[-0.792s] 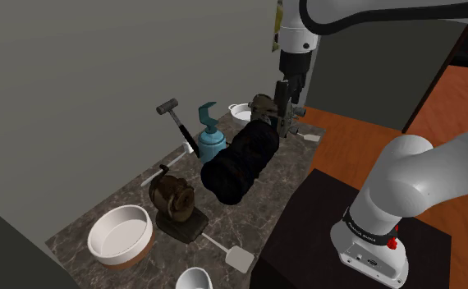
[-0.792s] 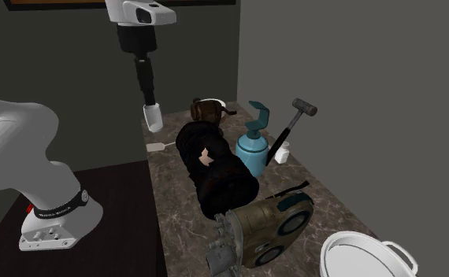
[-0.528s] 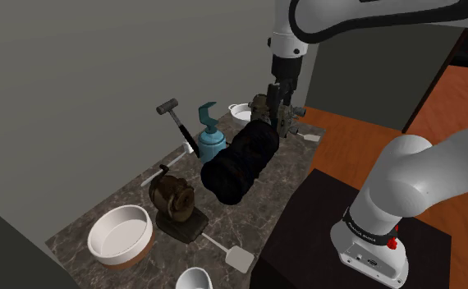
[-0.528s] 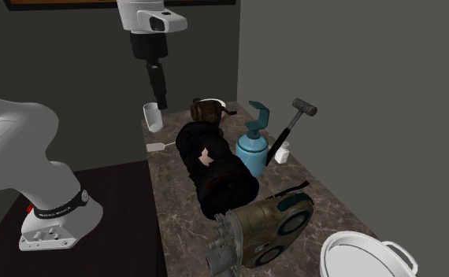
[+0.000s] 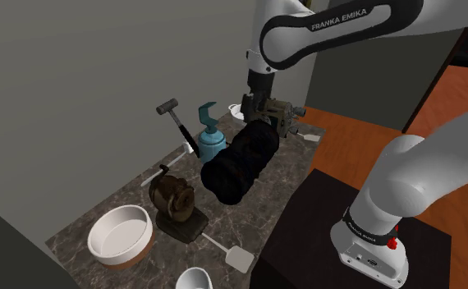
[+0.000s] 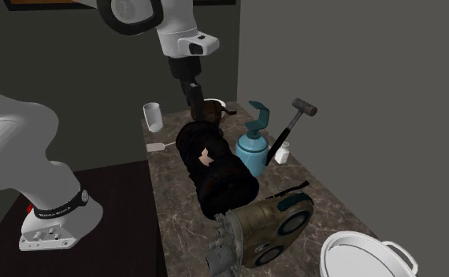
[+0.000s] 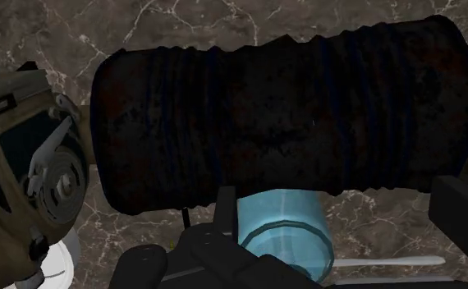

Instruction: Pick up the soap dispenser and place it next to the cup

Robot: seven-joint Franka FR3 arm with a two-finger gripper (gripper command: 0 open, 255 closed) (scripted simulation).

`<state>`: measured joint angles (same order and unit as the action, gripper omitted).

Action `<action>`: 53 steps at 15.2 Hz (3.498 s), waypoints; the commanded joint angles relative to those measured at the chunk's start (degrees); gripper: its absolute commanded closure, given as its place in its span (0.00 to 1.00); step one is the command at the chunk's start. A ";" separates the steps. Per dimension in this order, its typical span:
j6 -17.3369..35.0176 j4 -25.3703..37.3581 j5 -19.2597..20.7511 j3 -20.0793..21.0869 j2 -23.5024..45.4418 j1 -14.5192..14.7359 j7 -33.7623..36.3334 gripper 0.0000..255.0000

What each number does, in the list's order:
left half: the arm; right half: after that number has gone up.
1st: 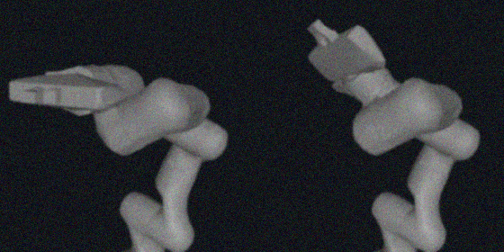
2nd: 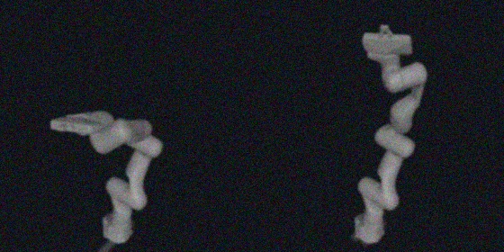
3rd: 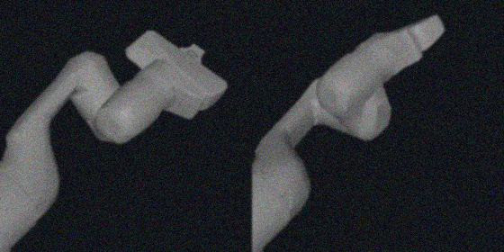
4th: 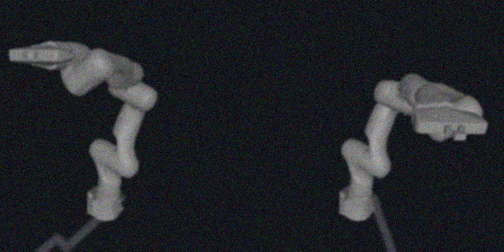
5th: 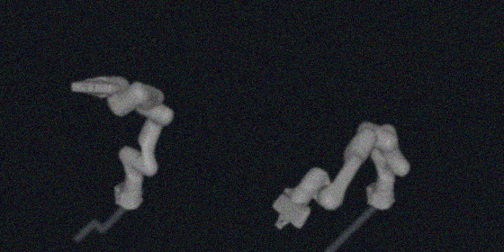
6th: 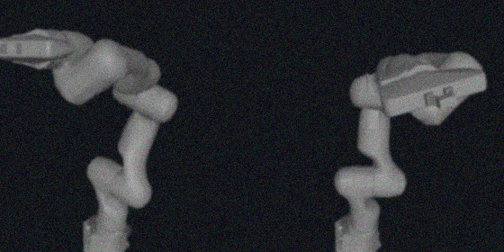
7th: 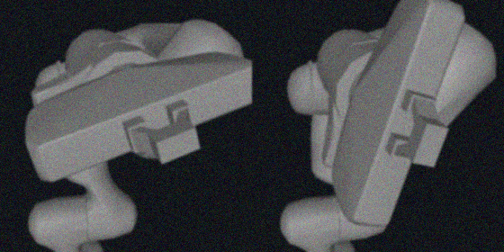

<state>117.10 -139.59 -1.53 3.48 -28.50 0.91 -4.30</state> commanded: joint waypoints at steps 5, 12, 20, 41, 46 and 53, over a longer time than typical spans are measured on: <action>12.70 3.84 -0.33 -0.03 11.39 0.07 -0.94 0.00; 23.97 11.99 -0.78 0.07 25.08 0.29 -2.06 0.00; 29.11 11.60 -0.48 0.19 29.84 0.35 -1.84 0.00; 26.84 12.63 -0.51 0.17 28.59 0.34 -1.83 1.00; 23.05 14.58 -0.54 0.15 26.75 0.31 -1.79 1.00; 17.73 17.83 -0.55 0.10 24.68 0.28 -1.71 1.00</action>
<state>135.47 -122.07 -2.04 3.62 -3.45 1.23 -5.93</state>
